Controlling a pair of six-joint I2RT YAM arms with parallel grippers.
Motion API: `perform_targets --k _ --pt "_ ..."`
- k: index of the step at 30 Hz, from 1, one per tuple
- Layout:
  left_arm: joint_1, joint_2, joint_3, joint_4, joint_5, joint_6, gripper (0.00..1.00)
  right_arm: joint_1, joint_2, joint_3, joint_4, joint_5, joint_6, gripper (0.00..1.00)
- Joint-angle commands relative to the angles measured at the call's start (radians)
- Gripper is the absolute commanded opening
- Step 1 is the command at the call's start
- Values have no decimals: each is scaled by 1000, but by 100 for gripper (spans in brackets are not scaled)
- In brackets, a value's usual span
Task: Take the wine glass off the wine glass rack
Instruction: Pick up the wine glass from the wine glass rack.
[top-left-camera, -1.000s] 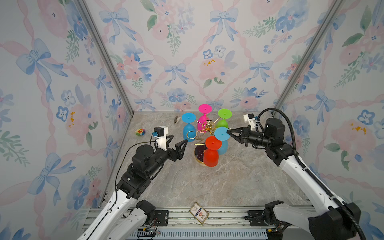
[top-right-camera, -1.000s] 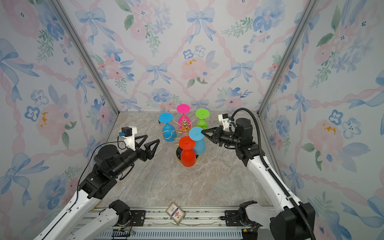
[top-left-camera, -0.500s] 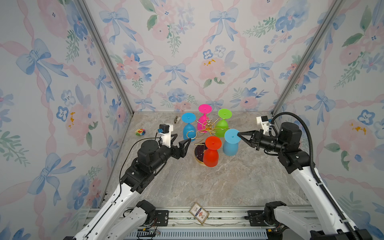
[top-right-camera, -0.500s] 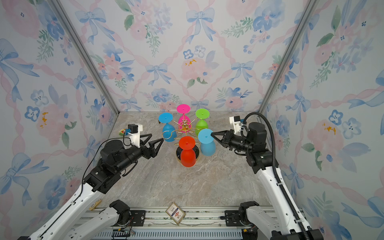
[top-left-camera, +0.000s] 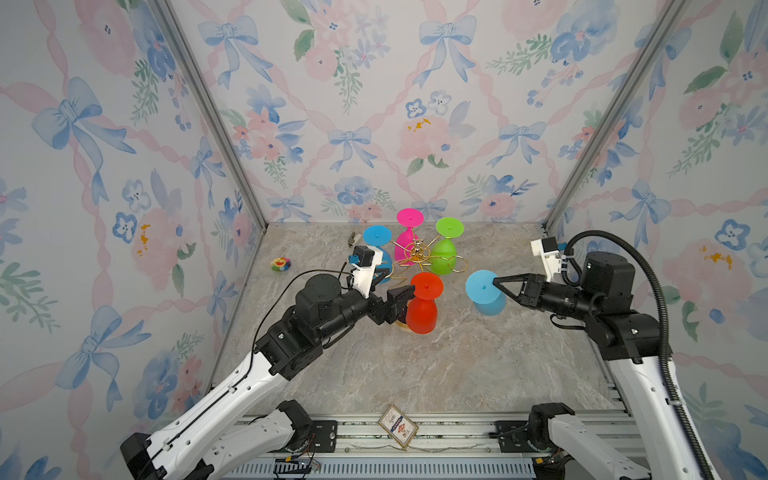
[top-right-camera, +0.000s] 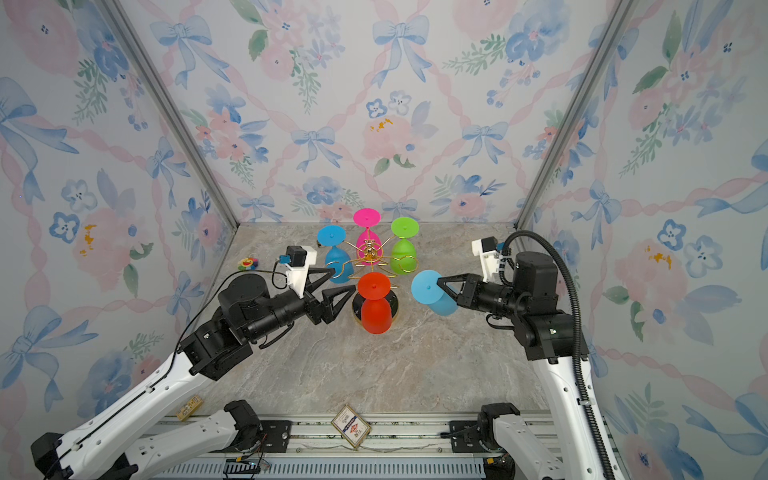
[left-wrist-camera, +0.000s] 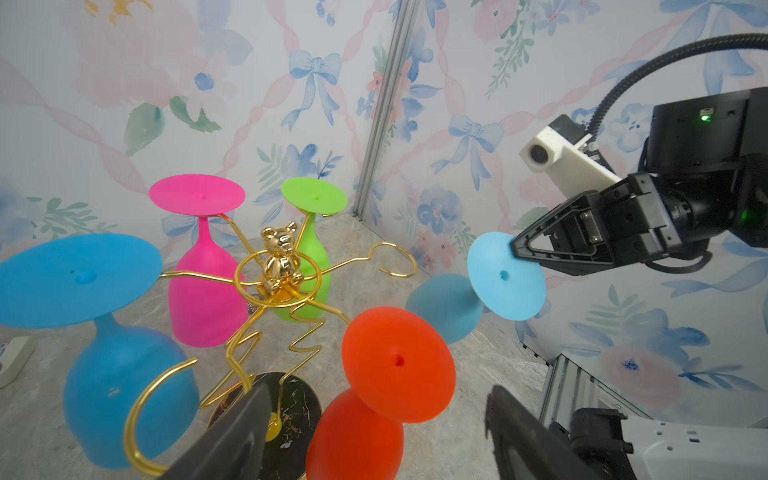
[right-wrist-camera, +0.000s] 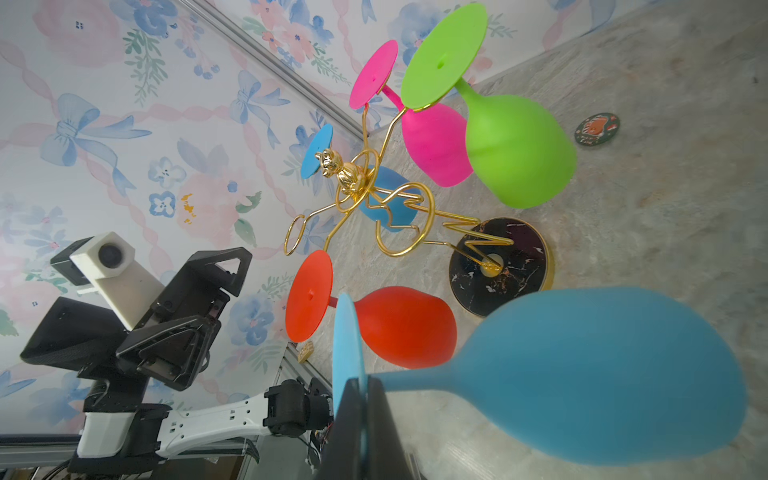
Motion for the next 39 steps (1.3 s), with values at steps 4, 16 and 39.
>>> perform_targets --k 4,16,39 --pt "-48 41 62 -1 16 26 83 -7 -65 32 -79 124 -197 0" --pt "-119 106 143 -1 133 1 82 48 -190 10 85 14 -405 0" --pt "-224 310 324 66 528 32 68 253 -178 66 138 -75 -499 0"
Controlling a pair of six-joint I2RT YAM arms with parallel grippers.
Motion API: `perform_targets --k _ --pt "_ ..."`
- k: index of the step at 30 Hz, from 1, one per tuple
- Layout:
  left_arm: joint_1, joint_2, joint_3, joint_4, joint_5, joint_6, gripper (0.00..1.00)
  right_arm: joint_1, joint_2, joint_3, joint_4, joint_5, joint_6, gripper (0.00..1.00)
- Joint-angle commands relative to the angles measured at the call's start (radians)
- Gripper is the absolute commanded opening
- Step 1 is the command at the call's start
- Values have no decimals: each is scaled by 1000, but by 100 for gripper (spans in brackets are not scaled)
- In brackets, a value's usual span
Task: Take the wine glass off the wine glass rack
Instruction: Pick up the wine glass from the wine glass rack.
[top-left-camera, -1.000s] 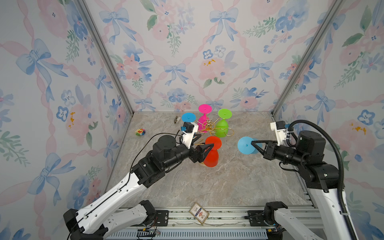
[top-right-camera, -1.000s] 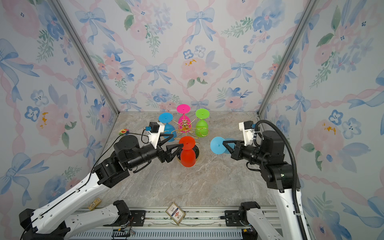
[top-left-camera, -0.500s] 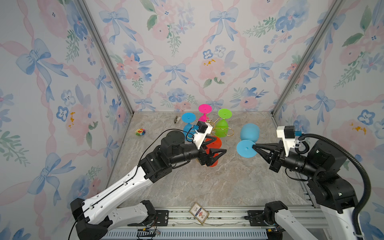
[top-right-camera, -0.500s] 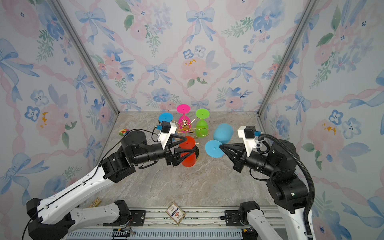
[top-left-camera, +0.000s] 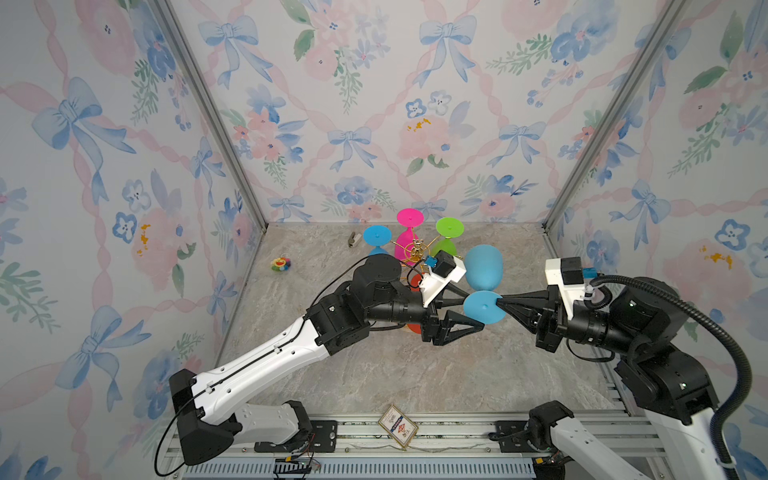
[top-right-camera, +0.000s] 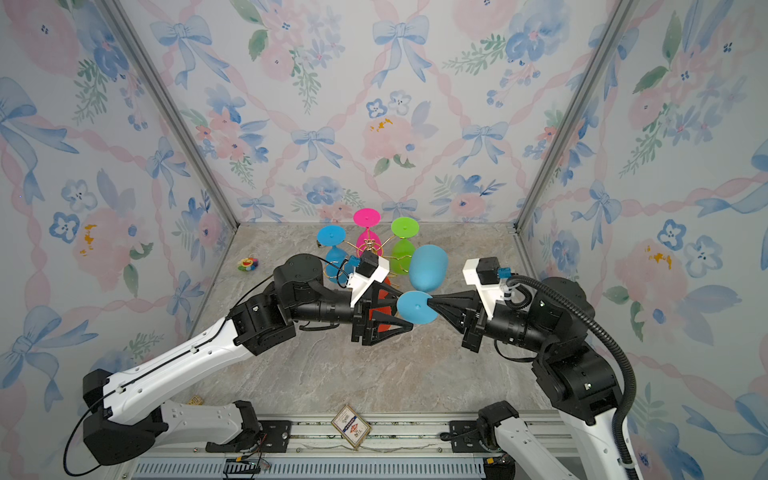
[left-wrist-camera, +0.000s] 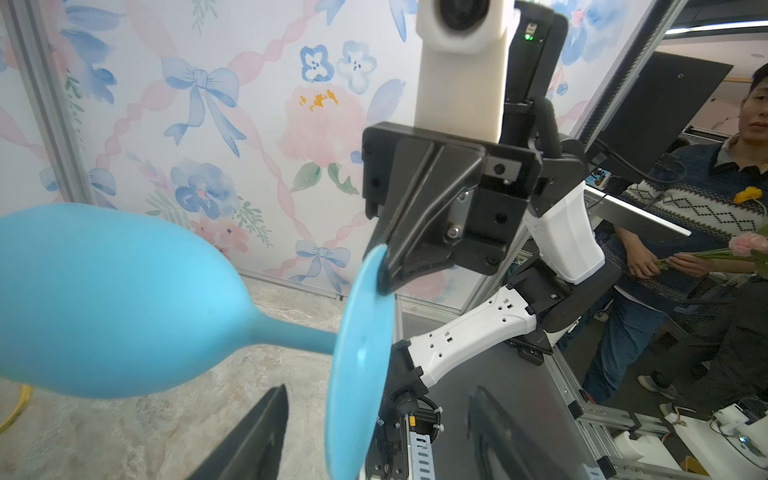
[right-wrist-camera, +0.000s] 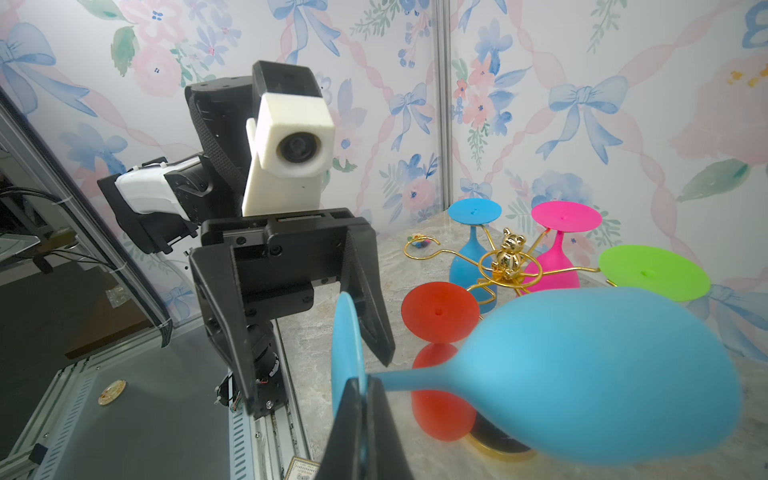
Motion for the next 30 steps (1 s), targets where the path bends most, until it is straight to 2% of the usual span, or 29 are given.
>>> perform_targets --k 1,8,14,22,30 --pt "-4 -21 3 55 57 -4 67 13 -18 -2 45 -20 -30 0" --pt "-4 -25 -30 126 58 -63 57 19 -38 -48 91 -36 -32 0" --pt "-4 -3 -35 184 80 -115 42 24 -76 -84 126 -27 -50 0" --pt "-4 5 -54 185 104 -122 40 24 -88 -84 107 -10 -75 0" --pt "-3 6 -66 185 107 -114 31 24 -91 -85 115 -2 -81 0"
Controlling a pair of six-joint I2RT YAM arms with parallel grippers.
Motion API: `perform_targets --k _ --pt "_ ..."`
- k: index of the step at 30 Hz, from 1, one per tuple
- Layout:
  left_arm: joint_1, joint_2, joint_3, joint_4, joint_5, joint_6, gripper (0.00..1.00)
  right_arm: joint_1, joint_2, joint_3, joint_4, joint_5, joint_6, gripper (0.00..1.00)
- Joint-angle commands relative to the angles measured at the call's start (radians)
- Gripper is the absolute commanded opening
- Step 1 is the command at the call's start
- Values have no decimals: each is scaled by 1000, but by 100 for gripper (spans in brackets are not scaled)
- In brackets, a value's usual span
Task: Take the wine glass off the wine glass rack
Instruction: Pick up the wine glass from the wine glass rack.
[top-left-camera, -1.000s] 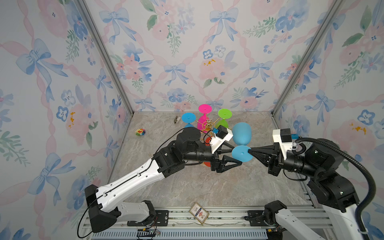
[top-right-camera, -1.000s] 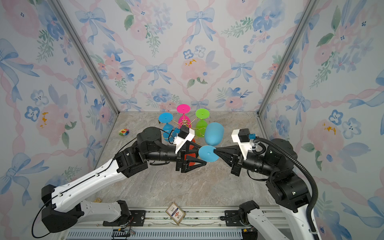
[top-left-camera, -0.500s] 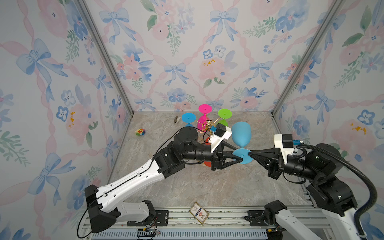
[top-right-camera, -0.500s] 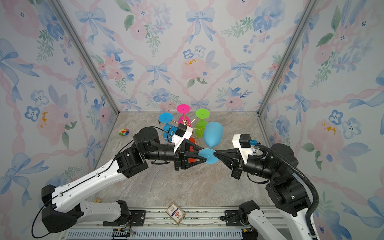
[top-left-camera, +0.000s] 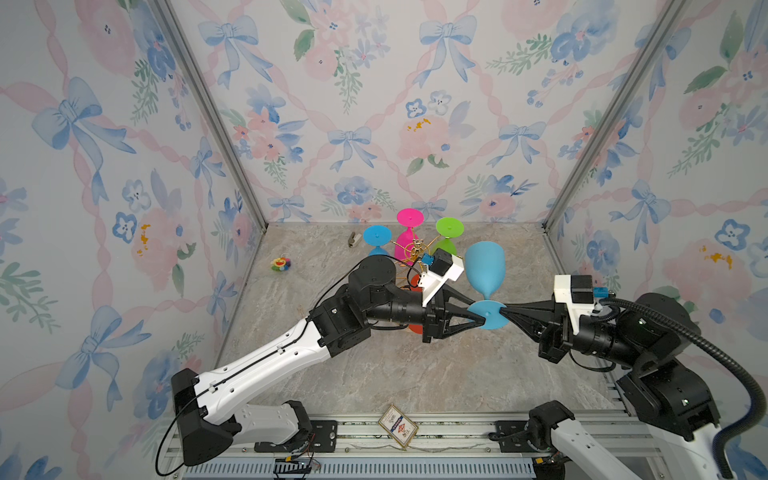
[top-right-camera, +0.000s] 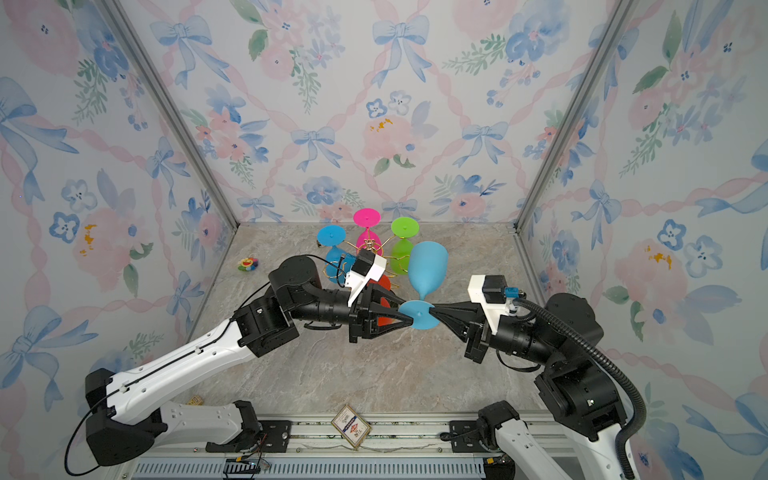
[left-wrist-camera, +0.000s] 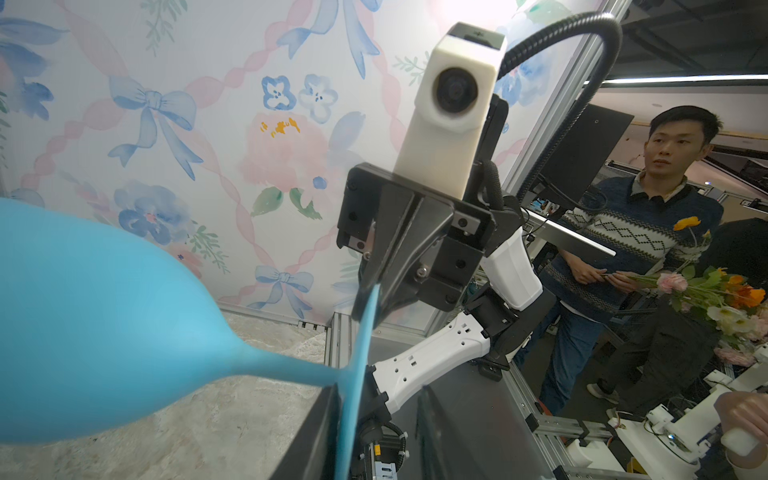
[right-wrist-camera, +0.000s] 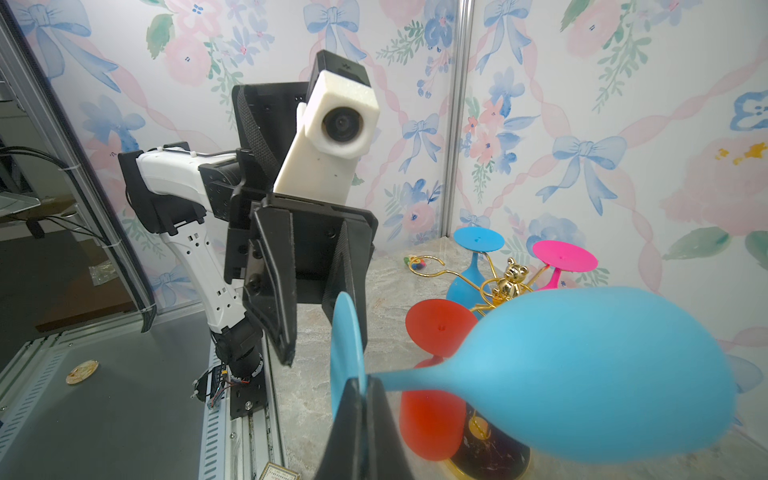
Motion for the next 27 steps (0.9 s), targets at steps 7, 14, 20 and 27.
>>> perform_targets --k 7,14,20,27 --pt "-3 19 -15 19 18 12 21 11 -11 -12 37 15 -8 0" --pt "-2 22 -14 19 17 13 12 11 -17 -18 37 20 -8 0" --pt "-2 19 -14 19 6 18 5 11 -22 -24 30 21 -13 0" --pt "-2 14 -16 19 4 36 0 11 -31 -30 14 61 -14 0"
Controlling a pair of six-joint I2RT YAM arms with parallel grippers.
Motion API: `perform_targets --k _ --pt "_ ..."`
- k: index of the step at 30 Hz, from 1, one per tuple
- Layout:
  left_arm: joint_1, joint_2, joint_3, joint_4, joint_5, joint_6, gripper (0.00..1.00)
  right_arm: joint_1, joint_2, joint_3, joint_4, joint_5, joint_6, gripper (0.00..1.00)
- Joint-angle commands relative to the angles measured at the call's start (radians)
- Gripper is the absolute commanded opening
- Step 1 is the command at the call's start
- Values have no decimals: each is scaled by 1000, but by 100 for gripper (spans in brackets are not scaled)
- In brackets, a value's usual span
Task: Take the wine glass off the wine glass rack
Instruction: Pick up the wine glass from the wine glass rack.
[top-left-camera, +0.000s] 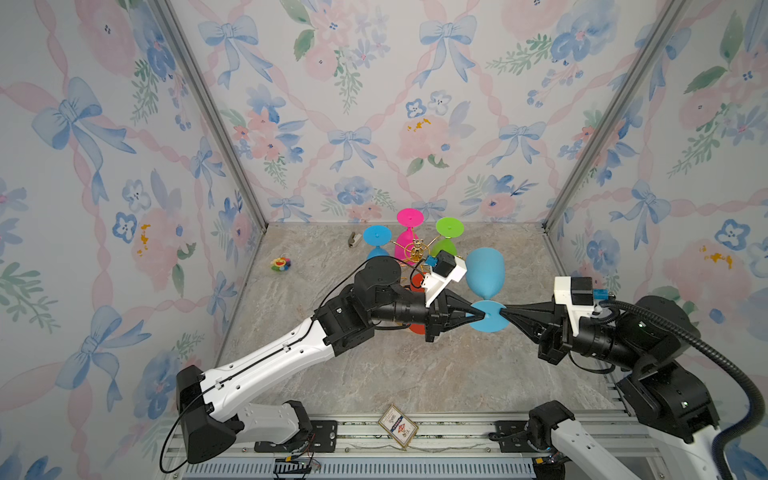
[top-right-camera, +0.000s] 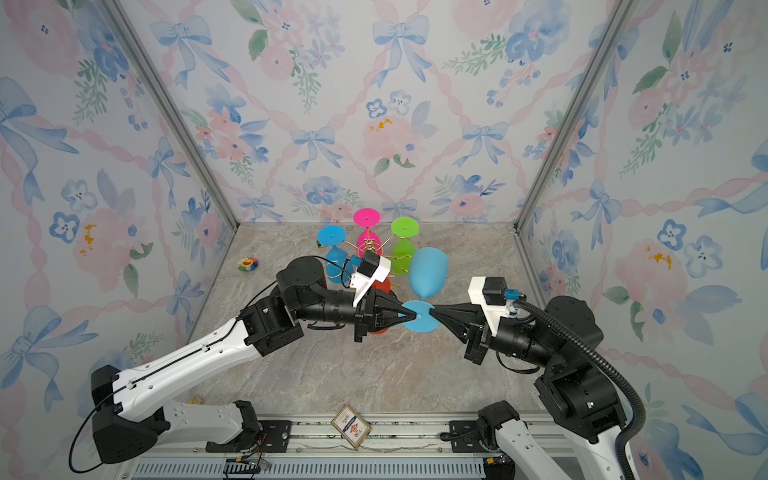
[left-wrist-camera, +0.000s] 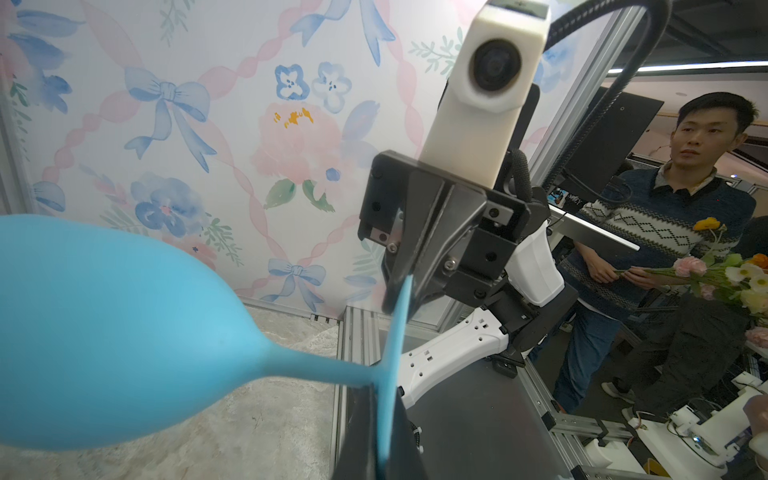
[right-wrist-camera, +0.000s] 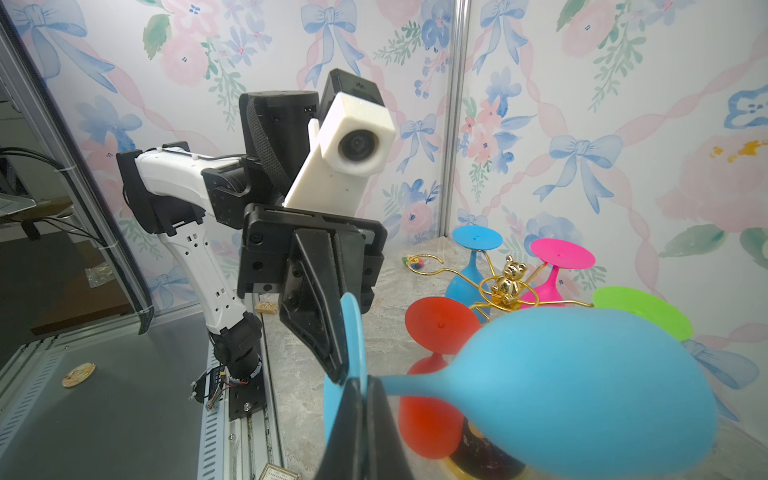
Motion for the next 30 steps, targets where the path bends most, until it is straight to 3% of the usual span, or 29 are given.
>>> perform_targets --k 1,7,8,10,16,19,24,30 --pt "-4 -7 -7 21 28 10 0 7 -16 -12 3 46 -20 0" --pt "-2 -31 -25 19 -25 69 0 7 -21 8 -46 63 -18 15" --pt "-3 -38 -29 19 -32 81 0 7 -19 12 -59 67 -18 19" --pt "-3 -54 -36 19 -45 107 0 6 -18 24 -84 77 -8 38" --pt "-4 -95 -58 20 -99 194 0 6 6 78 -147 119 41 59" --pt "-6 -111 -67 18 -139 264 0 5 40 133 -196 210 90 66" --pt "-31 -131 -78 18 -241 406 0 1 136 259 -307 317 167 68" --pt "-111 -141 -95 2 -503 618 0 -48 220 352 -365 369 278 70"
